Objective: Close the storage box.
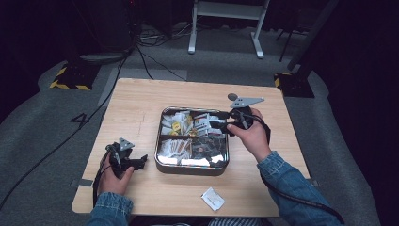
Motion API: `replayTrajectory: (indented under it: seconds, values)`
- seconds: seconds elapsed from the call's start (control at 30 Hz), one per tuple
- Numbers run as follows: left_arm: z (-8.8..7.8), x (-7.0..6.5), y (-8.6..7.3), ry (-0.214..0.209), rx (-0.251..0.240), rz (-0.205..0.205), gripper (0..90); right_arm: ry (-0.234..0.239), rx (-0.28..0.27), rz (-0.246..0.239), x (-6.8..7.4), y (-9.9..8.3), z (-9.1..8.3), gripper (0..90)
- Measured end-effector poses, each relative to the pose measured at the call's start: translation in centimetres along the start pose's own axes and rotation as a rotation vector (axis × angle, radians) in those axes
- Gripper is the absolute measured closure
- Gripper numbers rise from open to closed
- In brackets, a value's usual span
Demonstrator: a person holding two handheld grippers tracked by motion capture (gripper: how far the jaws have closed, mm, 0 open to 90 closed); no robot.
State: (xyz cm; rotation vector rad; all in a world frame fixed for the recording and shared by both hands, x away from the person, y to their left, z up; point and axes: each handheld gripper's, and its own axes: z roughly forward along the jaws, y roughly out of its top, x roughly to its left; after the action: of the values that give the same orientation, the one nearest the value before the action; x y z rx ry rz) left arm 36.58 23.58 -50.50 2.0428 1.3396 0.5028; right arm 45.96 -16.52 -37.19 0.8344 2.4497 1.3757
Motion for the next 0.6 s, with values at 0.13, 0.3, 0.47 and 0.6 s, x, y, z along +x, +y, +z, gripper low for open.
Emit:
replayTrajectory:
  seconds: [0.13,0.3,0.47,0.6]
  values:
    - [0.0,0.0,0.0,0.000,0.000,0.000,14.8,-0.016,-0.009,0.009,-0.6,-0.3,-1.1,41.5]
    - [0.0,0.0,0.0,0.000,0.000,0.000,14.8,-0.038,-0.007,0.019,-1.3,-0.9,-2.2,41.3]
    - [0.0,0.0,0.0,0.000,0.000,0.000,14.8,-0.063,-0.015,0.041,-2.2,-1.6,-3.3,41.0]
    - [0.0,0.0,0.0,0.000,0.000,0.000,14.8,-0.077,-0.020,0.055,-2.8,-2.2,-4.0,40.8]
